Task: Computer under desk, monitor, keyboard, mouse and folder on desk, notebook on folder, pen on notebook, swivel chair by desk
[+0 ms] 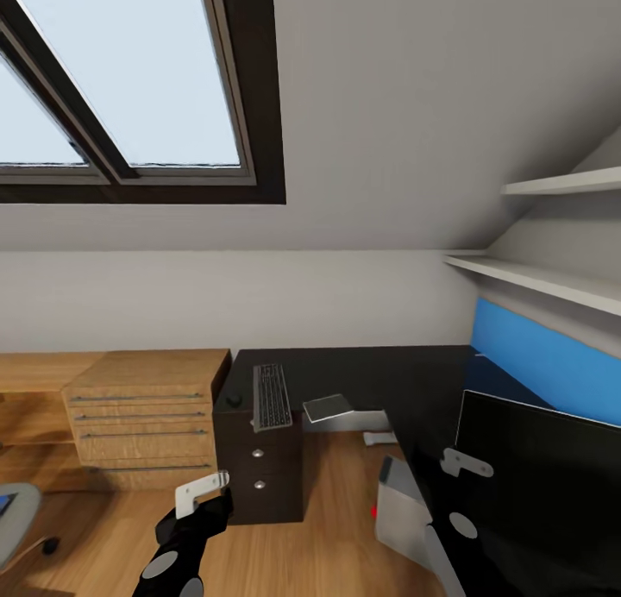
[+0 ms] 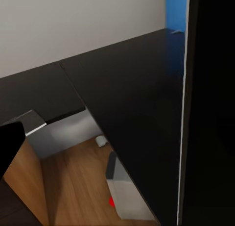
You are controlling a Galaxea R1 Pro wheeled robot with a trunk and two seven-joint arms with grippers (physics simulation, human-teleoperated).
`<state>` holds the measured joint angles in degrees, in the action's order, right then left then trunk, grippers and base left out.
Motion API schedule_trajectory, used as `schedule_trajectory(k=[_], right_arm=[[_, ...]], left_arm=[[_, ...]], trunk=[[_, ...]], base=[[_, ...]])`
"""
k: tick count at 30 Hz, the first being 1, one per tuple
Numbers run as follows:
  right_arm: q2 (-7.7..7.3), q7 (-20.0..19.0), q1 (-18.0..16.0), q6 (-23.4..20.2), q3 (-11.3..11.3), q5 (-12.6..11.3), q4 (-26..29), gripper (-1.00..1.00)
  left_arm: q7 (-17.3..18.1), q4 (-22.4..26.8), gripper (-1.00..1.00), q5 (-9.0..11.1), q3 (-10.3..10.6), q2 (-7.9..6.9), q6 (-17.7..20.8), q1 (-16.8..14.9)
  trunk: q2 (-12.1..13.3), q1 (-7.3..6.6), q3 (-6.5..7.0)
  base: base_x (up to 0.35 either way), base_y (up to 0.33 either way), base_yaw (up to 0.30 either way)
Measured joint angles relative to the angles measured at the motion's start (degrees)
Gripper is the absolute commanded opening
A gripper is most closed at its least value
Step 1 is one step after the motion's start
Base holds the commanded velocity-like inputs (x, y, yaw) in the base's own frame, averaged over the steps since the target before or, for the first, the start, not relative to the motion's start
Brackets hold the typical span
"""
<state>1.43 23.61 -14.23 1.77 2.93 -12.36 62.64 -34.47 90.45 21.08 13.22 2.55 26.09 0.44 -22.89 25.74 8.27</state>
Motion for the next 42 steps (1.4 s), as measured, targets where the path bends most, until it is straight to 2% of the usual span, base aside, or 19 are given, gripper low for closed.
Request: schedule_trajectory(k=[14,29,35,42], right_arm=[[0.00,0.1,0.0,0.1,0.0,0.0,0.1,1.00],[0.00,0.0,0.0,0.0,0.1,0.2,0.0,1.00],[0.00,0.2,0.0,0.0,0.1,0.2,0.0,1.00],[0.01,0.5,0.0,3.0,0.0,0.2,-0.3,1.00]], left_arm=[[0.0,0.0,1.00,-0.6,0.0,0.00,0.1,0.0],[-0.1,0.0,1.00,-0.7,0.0,0.00,0.1,0.0],[-0.1,0.0,1.00,-0.7,0.0,0.00,0.1,0.0],[-0.2,0.0,1.00,-0.7,0.0,0.00,0.1,0.0]], trunk=[[0.0,0.02,0.00],[0.0,0.04,0.00],[0.0,0.03,0.00],[0.0,0.03,0.03]], base=[[0.208,0.001,0.000],[-0.241,0.000,0.000],[-0.053,0.000,0.000],[-0.003,0.000,-0.050]])
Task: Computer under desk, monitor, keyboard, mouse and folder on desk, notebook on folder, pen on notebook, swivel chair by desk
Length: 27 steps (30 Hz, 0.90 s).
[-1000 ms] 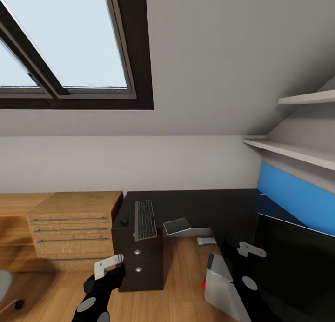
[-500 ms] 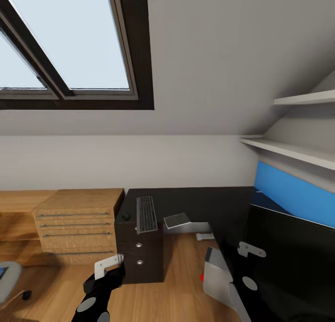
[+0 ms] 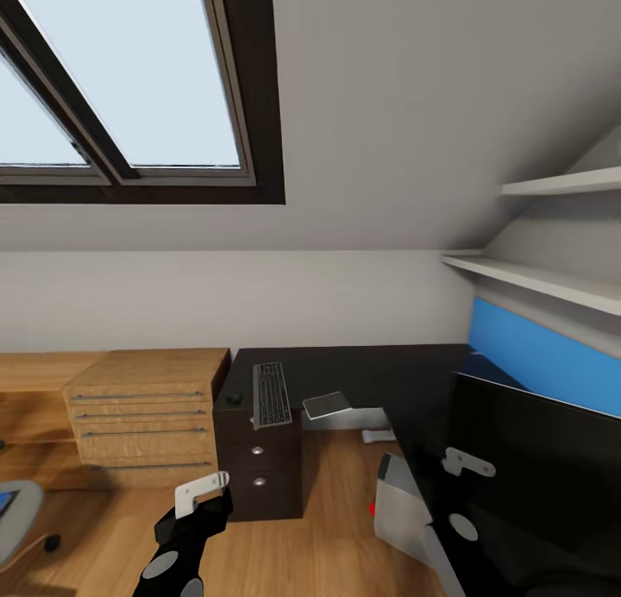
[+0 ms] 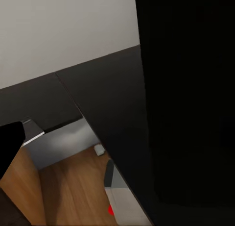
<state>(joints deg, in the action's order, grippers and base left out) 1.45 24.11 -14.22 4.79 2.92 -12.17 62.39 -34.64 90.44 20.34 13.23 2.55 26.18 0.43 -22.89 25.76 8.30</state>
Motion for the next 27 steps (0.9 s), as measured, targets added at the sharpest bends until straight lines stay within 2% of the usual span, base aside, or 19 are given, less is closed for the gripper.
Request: schedule_trajectory(k=[10,27], right_arm=[[-0.02,0.1,0.0,0.3,-0.1,-0.2,-0.2,1.00],[0.35,-0.1,0.0,0.3,0.2,-0.4,0.0,1.00]], left_arm=[[0.0,0.0,1.00,0.0,0.0,0.00,0.0,0.0],[0.0,0.0,1.00,0.0,0.0,0.00,0.0,0.0]], trunk=[[0.0,0.00,0.38],[0.0,0.00,0.42]], base=[[0.000,0.000,-0.211],[0.000,0.000,-0.011]])
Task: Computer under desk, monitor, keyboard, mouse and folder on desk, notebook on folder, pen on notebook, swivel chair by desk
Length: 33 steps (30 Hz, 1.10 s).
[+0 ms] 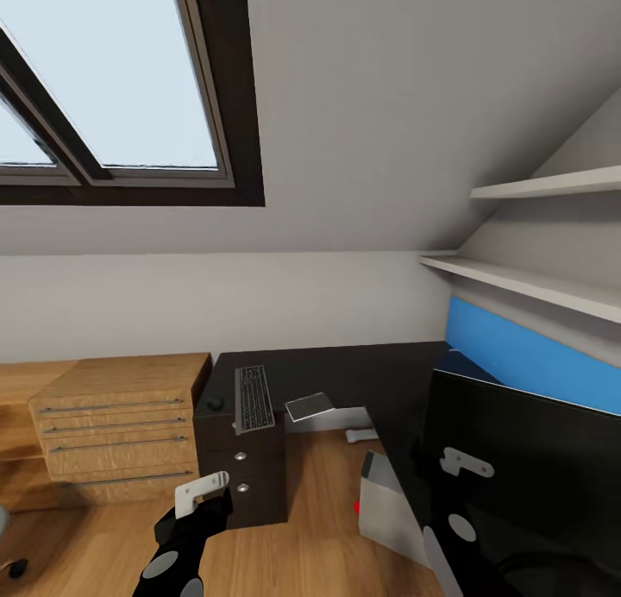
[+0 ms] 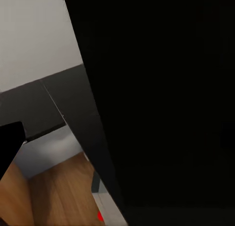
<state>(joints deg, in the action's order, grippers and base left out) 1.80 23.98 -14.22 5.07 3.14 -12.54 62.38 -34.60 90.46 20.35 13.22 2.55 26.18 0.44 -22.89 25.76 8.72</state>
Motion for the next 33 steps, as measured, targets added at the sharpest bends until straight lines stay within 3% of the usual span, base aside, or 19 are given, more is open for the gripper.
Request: schedule_trajectory(k=[11,22,33], right_arm=[[0.04,0.1,0.0,0.2,-0.1,0.1,0.0,1.00],[-0.06,0.1,0.0,0.0,-0.2,0.1,0.0,1.00],[-0.26,0.1,0.0,-0.1,-1.4,0.1,0.2,1.00]], left_arm=[[0.0,0.0,1.00,0.0,0.0,0.00,0.0,0.0],[0.0,0.0,1.00,0.0,0.0,0.00,0.0,0.0],[0.0,0.0,1.00,0.1,0.1,0.07,0.0,0.0]], trunk=[[0.0,0.01,0.00],[0.0,0.00,0.00],[0.0,0.00,-0.01]], base=[[-0.226,0.000,-0.022],[-0.019,0.000,-0.240],[0.000,0.000,-0.022]])
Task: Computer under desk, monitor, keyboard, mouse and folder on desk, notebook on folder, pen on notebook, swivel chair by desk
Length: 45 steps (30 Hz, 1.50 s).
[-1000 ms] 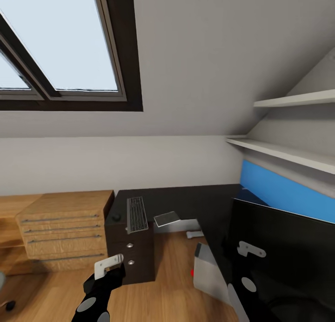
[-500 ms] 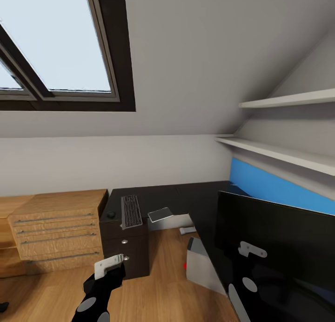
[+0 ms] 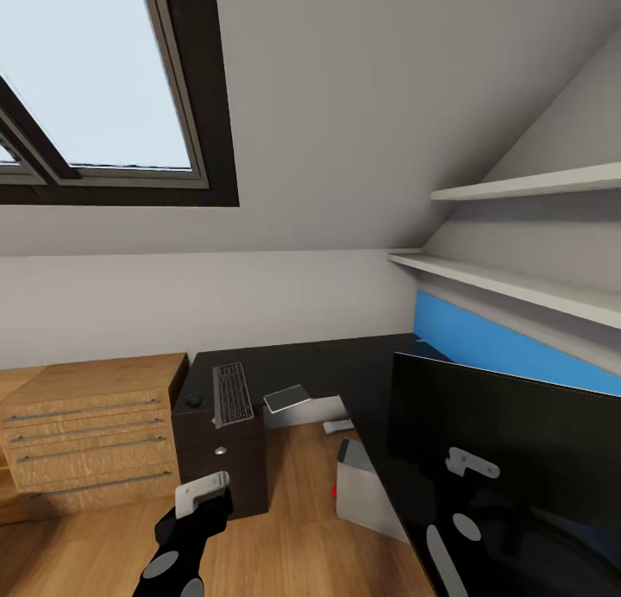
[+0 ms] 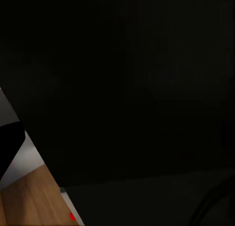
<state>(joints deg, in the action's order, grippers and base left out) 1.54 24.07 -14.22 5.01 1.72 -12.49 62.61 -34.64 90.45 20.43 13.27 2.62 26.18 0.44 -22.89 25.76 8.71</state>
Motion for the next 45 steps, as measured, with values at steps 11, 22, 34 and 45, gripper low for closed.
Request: schedule_trajectory(k=[11,22,34,45], right_arm=[[0.07,0.0,0.0,0.0,0.0,0.0,0.0,1.00],[0.05,0.0,0.0,0.1,0.0,0.0,0.0,1.00],[0.00,0.0,0.0,0.1,0.0,0.0,0.0,1.00],[-0.02,0.0,0.0,0.1,0.0,0.0,0.0,1.00]], left_arm=[[0.0,0.0,1.00,0.0,0.0,0.02,0.0,0.0],[0.0,0.0,1.00,0.0,0.0,0.02,0.0,0.0],[0.0,0.0,1.00,0.0,0.0,0.01,0.0,0.0],[0.0,0.0,1.00,0.0,0.0,0.02,0.0,0.0]], trunk=[[0.0,0.00,0.00],[0.0,-0.02,0.00],[0.0,-0.01,0.00],[0.0,-0.01,0.00]], base=[[0.000,0.000,0.000],[0.069,0.000,0.000],[0.174,0.000,0.000],[0.179,0.055,0.000]])
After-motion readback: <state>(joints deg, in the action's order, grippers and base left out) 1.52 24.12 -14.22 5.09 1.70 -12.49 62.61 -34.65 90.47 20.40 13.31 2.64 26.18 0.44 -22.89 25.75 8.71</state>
